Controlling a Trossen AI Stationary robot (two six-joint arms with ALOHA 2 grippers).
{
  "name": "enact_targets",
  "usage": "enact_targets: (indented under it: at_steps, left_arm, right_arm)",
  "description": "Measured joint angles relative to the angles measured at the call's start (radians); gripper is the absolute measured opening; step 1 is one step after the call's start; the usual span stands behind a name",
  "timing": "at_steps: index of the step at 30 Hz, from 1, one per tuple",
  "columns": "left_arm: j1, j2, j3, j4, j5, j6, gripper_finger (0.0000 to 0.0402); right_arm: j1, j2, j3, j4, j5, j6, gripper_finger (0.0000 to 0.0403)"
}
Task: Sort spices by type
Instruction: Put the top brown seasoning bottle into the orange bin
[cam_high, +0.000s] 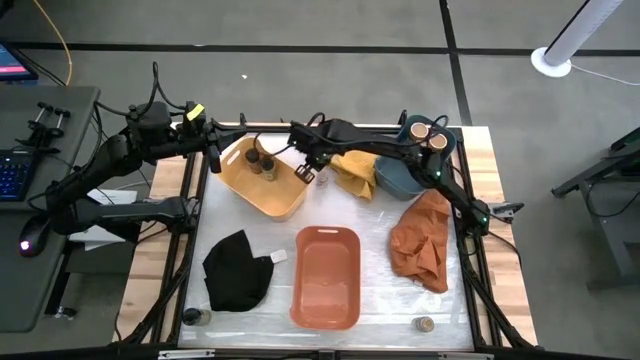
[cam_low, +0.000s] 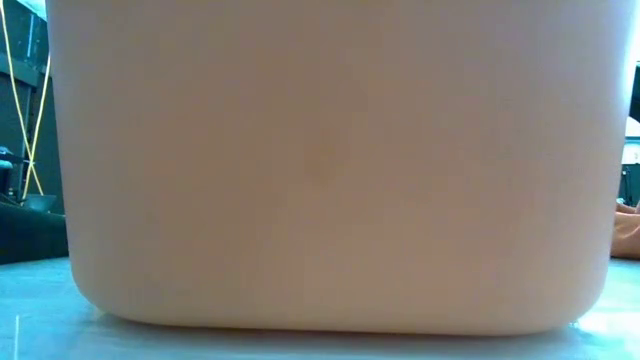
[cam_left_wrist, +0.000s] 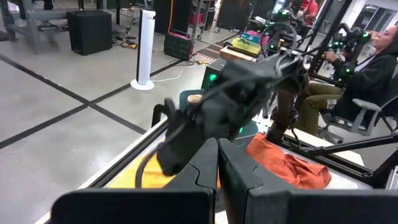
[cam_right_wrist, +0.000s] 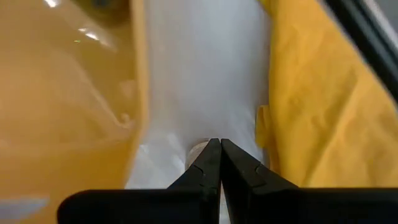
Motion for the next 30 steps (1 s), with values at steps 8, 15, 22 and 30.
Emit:
enact_targets:
  at_steps: [8,15,22,30]
  left_arm:
    - [0.0,0.0,0.0,0.0,-0.001,0.025,0.0]
    - [0.0,0.002,0.0,0.0,-0.001,0.026,0.0]
    - [0.0,0.002,0.0,-0.007,-0.001,0.036,0.0]
    - [0.0,0.002,0.0,-0.028,0.0,0.06,0.0]
  right_arm:
    - [-0.02,-0.103,0.0,-0.081,-0.192,-0.338,0.0]
    - [-0.025,-0.109,0.001,-0.104,-0.397,-0.613,0.0]
    - [0.005,-0.069,0.001,-0.096,-0.214,-0.673,0.0014]
    - [0.015,-0.017,0.001,-0.137,-0.179,-0.681,0.0172]
